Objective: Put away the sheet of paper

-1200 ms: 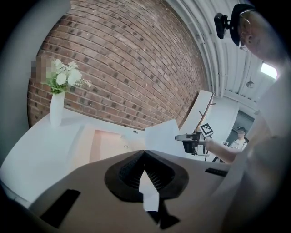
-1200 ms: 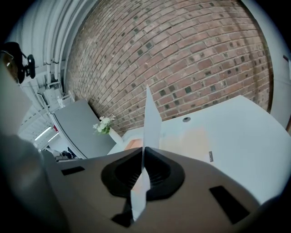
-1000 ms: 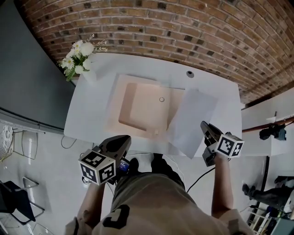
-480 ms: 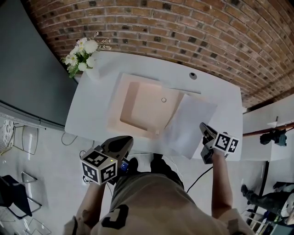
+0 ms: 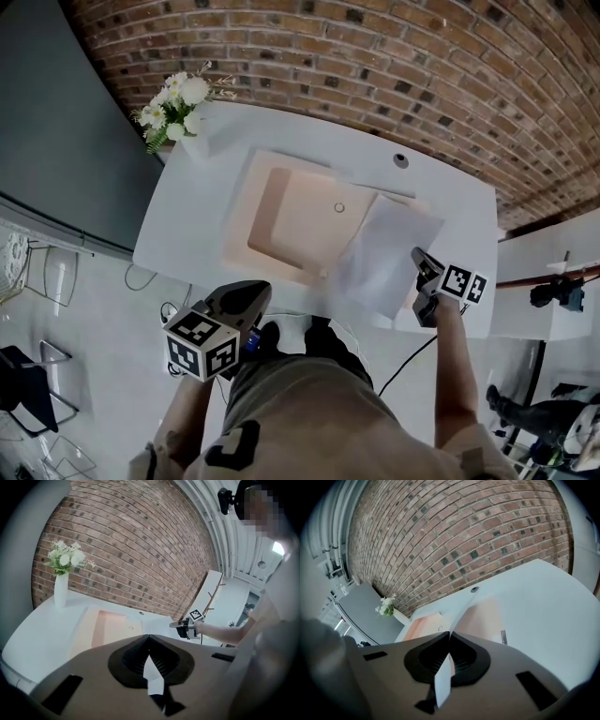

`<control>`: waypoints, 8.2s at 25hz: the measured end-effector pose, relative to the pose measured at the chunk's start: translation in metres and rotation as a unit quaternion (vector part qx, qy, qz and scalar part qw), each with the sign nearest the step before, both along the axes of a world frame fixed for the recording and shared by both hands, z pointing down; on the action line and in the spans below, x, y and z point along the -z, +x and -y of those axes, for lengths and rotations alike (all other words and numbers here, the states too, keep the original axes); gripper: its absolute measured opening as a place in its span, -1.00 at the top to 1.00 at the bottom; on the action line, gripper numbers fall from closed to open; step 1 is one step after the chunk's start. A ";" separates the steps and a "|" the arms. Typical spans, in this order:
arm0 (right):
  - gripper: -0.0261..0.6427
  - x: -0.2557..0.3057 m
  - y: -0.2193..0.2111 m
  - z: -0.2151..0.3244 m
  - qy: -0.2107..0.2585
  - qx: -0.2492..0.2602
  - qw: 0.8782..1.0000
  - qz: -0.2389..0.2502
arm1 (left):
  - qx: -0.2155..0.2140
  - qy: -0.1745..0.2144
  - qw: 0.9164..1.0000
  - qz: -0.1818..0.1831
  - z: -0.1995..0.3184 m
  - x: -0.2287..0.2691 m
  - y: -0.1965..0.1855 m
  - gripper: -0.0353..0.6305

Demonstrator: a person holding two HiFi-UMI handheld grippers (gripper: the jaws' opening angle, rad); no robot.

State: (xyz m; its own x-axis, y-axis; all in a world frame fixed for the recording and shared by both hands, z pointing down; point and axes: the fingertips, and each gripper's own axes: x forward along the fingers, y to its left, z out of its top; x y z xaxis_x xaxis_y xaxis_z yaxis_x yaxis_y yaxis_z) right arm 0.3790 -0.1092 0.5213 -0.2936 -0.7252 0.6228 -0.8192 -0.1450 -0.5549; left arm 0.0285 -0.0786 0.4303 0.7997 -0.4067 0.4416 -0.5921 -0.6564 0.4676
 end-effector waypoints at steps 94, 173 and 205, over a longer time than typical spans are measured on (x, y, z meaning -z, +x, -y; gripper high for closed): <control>0.85 -0.054 -0.141 0.105 -0.024 0.048 0.994 0.095 | 0.074 -0.001 0.997 0.006 0.003 -0.005 -0.103 0.85; 0.85 -0.126 -0.182 0.132 -0.183 0.042 0.963 0.192 | 0.057 -0.017 0.998 0.022 0.091 -0.010 -0.089 0.85; 0.85 -0.136 -0.203 0.124 -0.235 0.082 0.946 0.209 | 0.026 -0.036 0.998 0.043 0.085 -0.023 -0.088 0.85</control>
